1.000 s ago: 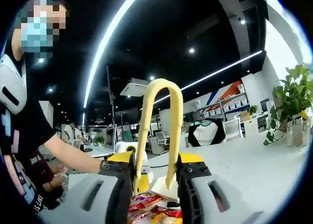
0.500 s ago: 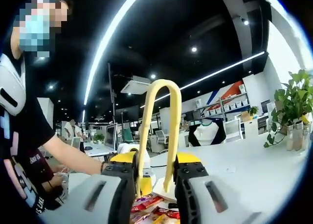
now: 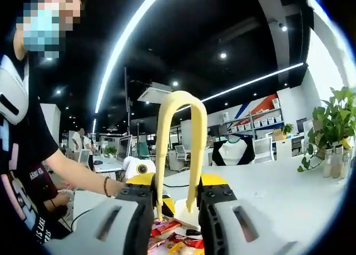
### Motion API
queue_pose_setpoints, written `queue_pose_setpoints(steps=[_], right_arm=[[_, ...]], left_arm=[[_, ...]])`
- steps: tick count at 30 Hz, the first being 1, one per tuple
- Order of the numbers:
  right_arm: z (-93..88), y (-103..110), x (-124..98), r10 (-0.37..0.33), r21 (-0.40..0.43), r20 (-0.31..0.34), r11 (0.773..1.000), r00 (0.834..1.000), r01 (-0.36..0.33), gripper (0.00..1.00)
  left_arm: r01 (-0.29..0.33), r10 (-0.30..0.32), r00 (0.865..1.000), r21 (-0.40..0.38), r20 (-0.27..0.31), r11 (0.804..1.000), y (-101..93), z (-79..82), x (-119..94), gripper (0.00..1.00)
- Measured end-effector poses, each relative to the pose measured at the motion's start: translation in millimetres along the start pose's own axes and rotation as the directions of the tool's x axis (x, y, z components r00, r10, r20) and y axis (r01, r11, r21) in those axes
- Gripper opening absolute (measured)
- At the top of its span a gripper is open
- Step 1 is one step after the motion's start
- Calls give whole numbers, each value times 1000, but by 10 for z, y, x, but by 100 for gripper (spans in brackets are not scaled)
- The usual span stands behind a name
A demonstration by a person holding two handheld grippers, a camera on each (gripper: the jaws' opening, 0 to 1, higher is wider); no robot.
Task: Place the target food into the container with the food tongs after gripping and lifting it, then release it inside without dropping or visibly crushing the food.
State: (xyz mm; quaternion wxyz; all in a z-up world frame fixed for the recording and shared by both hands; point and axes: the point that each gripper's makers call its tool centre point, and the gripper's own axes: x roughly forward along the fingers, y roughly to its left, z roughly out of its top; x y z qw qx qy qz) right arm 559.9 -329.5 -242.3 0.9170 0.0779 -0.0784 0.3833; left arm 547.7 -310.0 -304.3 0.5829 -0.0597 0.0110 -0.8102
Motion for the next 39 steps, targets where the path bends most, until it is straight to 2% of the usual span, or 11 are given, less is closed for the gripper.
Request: queue_pose_setpoints(steps=[2,7,12,16,17,18,19,23,28,30,39], right_arm=[[-16,-3,4,-3,6,-10,1000,1000,3,24],[-85,-15,32,-19,-7,-57,1000,998,18,23],[-197,-77,55,-47,36,-100,998,994,51,22],[-263,-122,39,-81,29,-122,996,989,85,20],[-274,-129,36,-87,24,-125,996,988,90,20],[-311,-136,31,-91,19,-135,995,987,95,19],[-340,-169,19,-108,15,-144,994,984,111,18],[-488,-211,-9,-128,13,-180,991,975,133,17],[-536,-145,-7,-125,22,-182,991,975,131,21],[-581,-128,-14,-134,15,-194,990,972,139,21],[-857,-112,-73,-162,-26,-257,987,953,161,22]], left_arm=[[-88,90,995,45,-49,995,72,-36,-93,27],[-225,233,970,122,-62,967,108,16,-304,28],[-380,414,900,219,-135,899,102,-36,-540,30],[-501,562,805,289,-189,816,18,-125,-809,28],[-510,576,793,301,-199,806,6,-143,-840,28],[-547,635,738,349,-230,761,-48,-213,-961,27],[-566,661,712,363,-237,740,-88,-247,-1016,27],[-641,729,651,361,-212,677,-317,-315,-1142,27],[-725,764,631,248,-135,642,-650,-329,-1196,27],[-758,792,600,237,-115,608,-746,-334,-1243,27],[-773,801,586,213,-119,597,-921,-370,-1279,27]])
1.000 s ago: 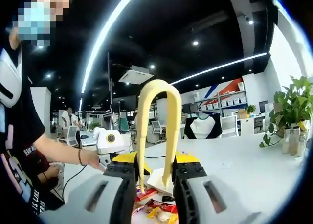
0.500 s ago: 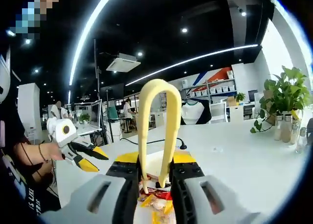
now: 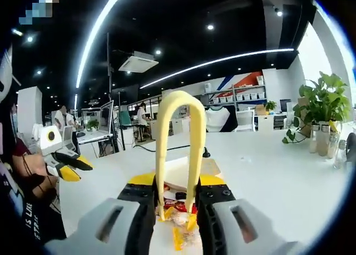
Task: Place the target food into the container with the food tongs after gripping and lifting it, then release it inside without dropping or visibly crushing the food.
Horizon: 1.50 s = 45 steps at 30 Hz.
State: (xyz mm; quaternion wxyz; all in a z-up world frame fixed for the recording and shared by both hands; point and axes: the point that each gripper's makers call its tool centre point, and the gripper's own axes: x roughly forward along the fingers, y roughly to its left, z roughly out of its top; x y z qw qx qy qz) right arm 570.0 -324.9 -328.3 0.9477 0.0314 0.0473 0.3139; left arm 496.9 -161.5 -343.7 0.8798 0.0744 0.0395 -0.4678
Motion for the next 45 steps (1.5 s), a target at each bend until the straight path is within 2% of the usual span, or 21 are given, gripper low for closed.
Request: queue_pose_setpoints(steps=[3,9,11,12,16,18,20,24,26,31,33,36,38,41,43,44,45], right_arm=[[-68,3,10,-5,-6,-13,1000,1000,5,23],[-119,79,73,29,-20,-16,999,999,-29,23],[-125,143,130,77,-56,-15,995,997,-77,23],[-156,190,166,119,-76,-37,990,992,-121,24],[-195,245,275,191,-110,-56,974,980,-196,24],[-224,239,321,217,-166,-81,960,973,-228,24],[-239,229,372,239,-188,-93,949,967,-253,24],[-331,230,431,288,-247,-156,915,945,-320,24],[-341,214,444,298,-242,-158,913,942,-329,25],[-351,221,456,360,-237,-165,889,918,-391,25],[-366,220,483,386,-235,-177,877,905,-419,25],[-450,236,493,431,-229,-218,850,876,-475,25],[-481,236,496,449,-225,-224,840,865,-494,25],[-496,192,520,456,-212,-226,839,861,-501,25],[-530,197,532,478,-201,-238,827,845,-524,25],[-547,183,551,478,-203,-242,826,844,-526,25],[-571,188,557,497,-178,-244,821,833,-542,25]], left_arm=[[-2,2,1000,-5,7,1000,3,12,-25,26],[-20,20,1000,-19,5,1000,17,-22,-74,26],[-19,19,1000,-30,2,999,6,-40,-88,26],[-19,19,1000,-34,-1,999,0,-51,-95,26],[-20,20,1000,-40,-11,999,-17,-81,-115,26],[-23,22,1000,-40,-15,999,-23,-88,-125,26],[-24,23,1000,-44,-16,999,-30,-89,-132,26],[-36,35,999,-45,-20,998,-21,-86,-160,26],[-40,39,999,-44,-20,998,-14,-79,-172,26],[-54,53,998,-44,-21,998,16,-64,-195,25],[-57,56,998,-42,-22,998,23,-60,-200,25],[-58,57,998,-42,-24,997,26,-58,-203,25],[-62,61,998,-39,-27,997,32,-58,-208,25],[-66,65,998,-42,-27,997,42,-55,-218,25],[-69,68,997,-46,-33,997,49,-68,-223,25],[-71,70,997,-47,-34,996,52,-71,-224,25],[-72,71,997,-47,-35,996,55,-73,-224,25]])
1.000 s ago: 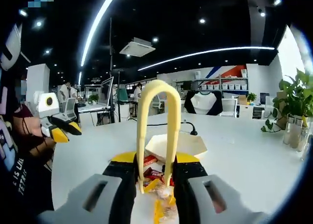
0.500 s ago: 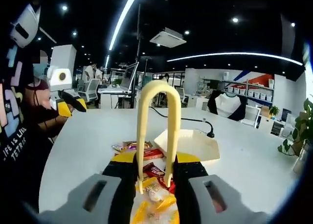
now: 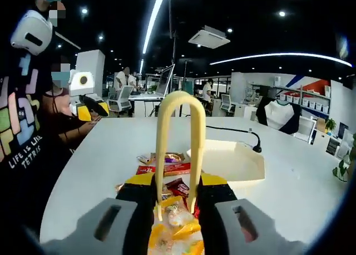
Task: Place the target food into the container with the food tongs after gripping and lifting it, then release it inside without dropping or visibly crushing the food.
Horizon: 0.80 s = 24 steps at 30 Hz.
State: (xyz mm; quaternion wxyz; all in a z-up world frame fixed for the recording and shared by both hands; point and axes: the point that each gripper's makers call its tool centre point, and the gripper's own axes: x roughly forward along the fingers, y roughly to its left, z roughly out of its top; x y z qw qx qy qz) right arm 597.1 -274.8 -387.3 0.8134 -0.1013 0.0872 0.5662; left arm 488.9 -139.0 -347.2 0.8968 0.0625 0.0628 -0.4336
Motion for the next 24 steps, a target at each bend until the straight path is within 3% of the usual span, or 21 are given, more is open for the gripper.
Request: queue_pose_setpoints(steps=[8,20,22,24], right_arm=[[-141,8,82,48,1,-37,999,998,-48,25],[-196,-3,134,69,-38,-81,997,994,-72,23],[-221,-36,141,48,-30,-98,998,994,-51,22],[-228,-74,130,22,68,-97,998,995,-15,19]], left_arm=[[-11,11,1000,5,-1,1000,32,33,-16,24],[-21,21,1000,9,-2,1000,76,57,-28,23],[-23,23,1000,9,0,1000,80,62,-28,23],[-21,21,1000,7,2,1000,79,66,-26,23]])
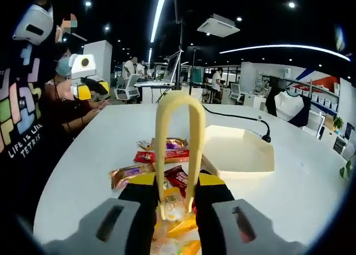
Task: Place the target food into the container with the food tongs after gripping and lifting it, then release it inside without dropping or visibly crushing the food.
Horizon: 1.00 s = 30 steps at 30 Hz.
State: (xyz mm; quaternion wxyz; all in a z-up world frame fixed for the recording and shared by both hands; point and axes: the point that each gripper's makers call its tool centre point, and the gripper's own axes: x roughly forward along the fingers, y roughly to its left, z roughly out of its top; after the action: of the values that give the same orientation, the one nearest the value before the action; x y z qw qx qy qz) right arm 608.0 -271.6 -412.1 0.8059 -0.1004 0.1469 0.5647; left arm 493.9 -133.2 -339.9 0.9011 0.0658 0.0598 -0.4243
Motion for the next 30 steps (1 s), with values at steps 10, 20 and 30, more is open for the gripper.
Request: queue_pose_setpoints(steps=[10,20,30], right_arm=[[27,-90,-23,-59,56,16,997,998,58,14],[73,-120,-67,-93,84,27,992,995,91,14],[339,-90,-129,-112,80,75,991,991,106,15]], left_arm=[[0,0,1000,3,-4,1000,-6,-10,-26,22],[-9,9,1000,2,1,1000,-10,7,-51,20],[-7,7,1000,8,12,1000,-28,31,-68,20]])
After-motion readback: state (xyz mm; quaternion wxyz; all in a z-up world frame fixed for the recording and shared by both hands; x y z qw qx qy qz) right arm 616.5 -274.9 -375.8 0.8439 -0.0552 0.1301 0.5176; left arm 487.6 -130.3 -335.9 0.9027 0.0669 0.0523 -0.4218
